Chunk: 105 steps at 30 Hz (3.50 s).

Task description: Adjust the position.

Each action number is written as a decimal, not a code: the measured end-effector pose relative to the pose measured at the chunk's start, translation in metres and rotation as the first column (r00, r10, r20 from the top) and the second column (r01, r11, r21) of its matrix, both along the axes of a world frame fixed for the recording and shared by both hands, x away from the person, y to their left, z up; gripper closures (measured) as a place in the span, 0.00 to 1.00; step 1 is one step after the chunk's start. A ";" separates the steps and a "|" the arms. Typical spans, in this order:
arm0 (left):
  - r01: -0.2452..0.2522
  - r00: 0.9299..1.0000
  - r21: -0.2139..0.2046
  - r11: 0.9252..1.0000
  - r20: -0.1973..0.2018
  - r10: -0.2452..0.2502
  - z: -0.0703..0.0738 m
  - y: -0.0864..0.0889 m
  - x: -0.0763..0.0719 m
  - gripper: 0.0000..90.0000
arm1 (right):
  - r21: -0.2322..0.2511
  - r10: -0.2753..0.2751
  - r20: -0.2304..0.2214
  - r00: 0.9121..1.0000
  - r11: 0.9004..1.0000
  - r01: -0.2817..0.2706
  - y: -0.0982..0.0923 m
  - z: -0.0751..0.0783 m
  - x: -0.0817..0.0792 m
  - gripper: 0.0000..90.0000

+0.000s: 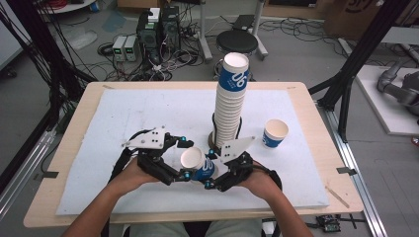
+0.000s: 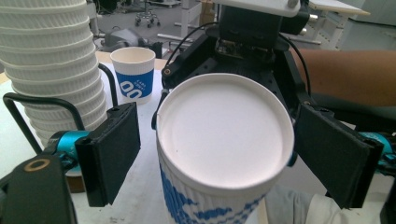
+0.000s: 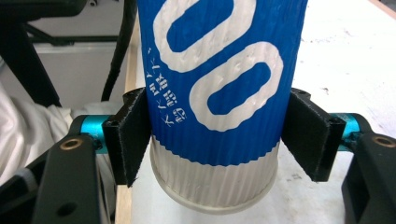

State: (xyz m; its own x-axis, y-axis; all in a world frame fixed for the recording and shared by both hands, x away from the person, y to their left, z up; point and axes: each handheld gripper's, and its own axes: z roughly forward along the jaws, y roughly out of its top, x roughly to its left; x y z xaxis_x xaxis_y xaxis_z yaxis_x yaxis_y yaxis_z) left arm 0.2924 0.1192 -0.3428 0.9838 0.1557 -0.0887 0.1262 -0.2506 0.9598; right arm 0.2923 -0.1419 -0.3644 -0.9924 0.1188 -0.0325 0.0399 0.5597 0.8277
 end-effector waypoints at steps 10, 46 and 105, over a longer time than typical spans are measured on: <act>0.010 1.000 0.074 0.997 0.004 -0.011 0.007 0.007 0.001 0.17 | -0.151 0.017 0.030 0.999 0.988 -0.012 0.006 0.015 0.007 0.32; 0.064 0.997 0.236 0.970 -0.052 -0.054 -0.002 -0.005 0.012 0.33 | -0.465 0.101 0.052 0.993 0.883 -0.066 0.038 0.039 0.009 0.32; 0.055 0.998 -0.154 0.987 0.028 -0.051 -0.028 0.038 0.005 0.33 | 0.244 -0.063 -0.045 0.997 0.967 0.072 -0.034 -0.001 -0.004 0.21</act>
State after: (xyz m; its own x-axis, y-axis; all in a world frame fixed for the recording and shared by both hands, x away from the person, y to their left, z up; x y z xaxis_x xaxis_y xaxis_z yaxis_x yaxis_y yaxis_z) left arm 0.2978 0.1571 -0.3707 0.9925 0.0893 -0.0838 0.0930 -0.1051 0.9901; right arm 0.2880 -0.1755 -0.3654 -0.9817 0.1855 0.0421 0.1034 0.3346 0.9367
